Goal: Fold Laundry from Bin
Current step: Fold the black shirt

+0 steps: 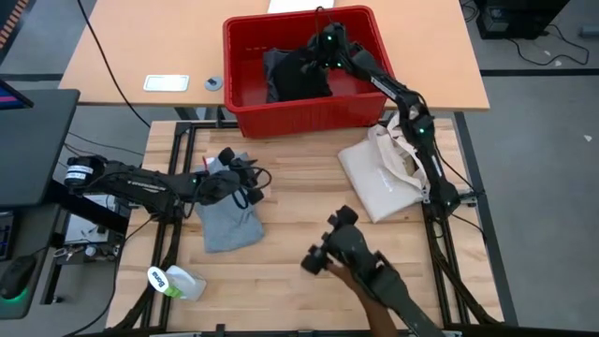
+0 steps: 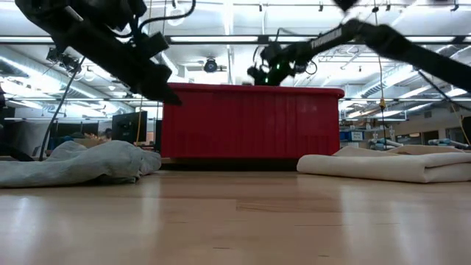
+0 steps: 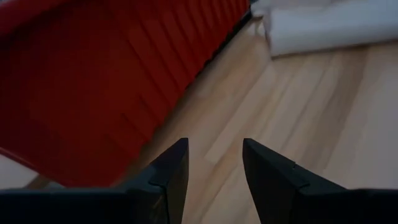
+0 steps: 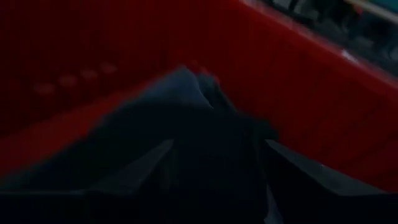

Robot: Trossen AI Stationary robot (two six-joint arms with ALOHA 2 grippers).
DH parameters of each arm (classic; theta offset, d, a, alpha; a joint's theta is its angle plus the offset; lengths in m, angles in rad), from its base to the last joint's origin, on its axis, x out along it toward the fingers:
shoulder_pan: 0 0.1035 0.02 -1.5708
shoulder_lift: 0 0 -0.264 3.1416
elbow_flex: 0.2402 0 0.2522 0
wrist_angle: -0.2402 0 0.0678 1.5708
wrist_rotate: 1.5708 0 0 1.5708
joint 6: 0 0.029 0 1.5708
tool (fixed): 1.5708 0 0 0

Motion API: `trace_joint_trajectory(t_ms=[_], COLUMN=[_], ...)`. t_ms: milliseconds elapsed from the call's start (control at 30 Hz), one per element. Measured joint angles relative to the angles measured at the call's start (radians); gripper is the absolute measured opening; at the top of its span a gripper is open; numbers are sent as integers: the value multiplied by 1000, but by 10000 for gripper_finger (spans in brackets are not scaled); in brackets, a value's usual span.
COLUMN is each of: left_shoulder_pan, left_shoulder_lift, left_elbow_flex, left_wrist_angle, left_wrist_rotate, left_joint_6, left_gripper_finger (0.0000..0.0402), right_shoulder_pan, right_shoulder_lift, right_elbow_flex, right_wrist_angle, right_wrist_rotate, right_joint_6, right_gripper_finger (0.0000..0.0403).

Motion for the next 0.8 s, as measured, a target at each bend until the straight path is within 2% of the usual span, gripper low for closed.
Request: trace_joint_trajectory(t_ms=[133, 233, 333, 467, 500, 800], left_shoulder_pan=[7, 9, 8, 14, 14, 14], left_shoulder_lift=[0, 0, 0, 0, 0, 0], left_elbow_flex=[0, 0, 0, 0, 0, 0], left_wrist_angle=[-48, -49, -48, -30, -24, 6], left_wrist_rotate=[2, 2, 2, 2, 2, 2], left_joint_6=[-7, -5, 11, 37, 41, 67], left_gripper_finger=[155, 155, 155, 155, 155, 155], right_shoulder_pan=[-29, -47, -56, -62, -62, -32], right_shoulder_lift=[31, 33, 33, 33, 33, -25], right_elbow_flex=[-44, -38, -38, -38, -37, -38], right_wrist_angle=[77, 62, 43, 36, 27, 30], right_wrist_rotate=[20, 25, 34, -74, -90, -71], right_joint_6=[17, 22, 4, -32, -44, -111], right_gripper_finger=[252, 231, 166, 36, 19, 5])
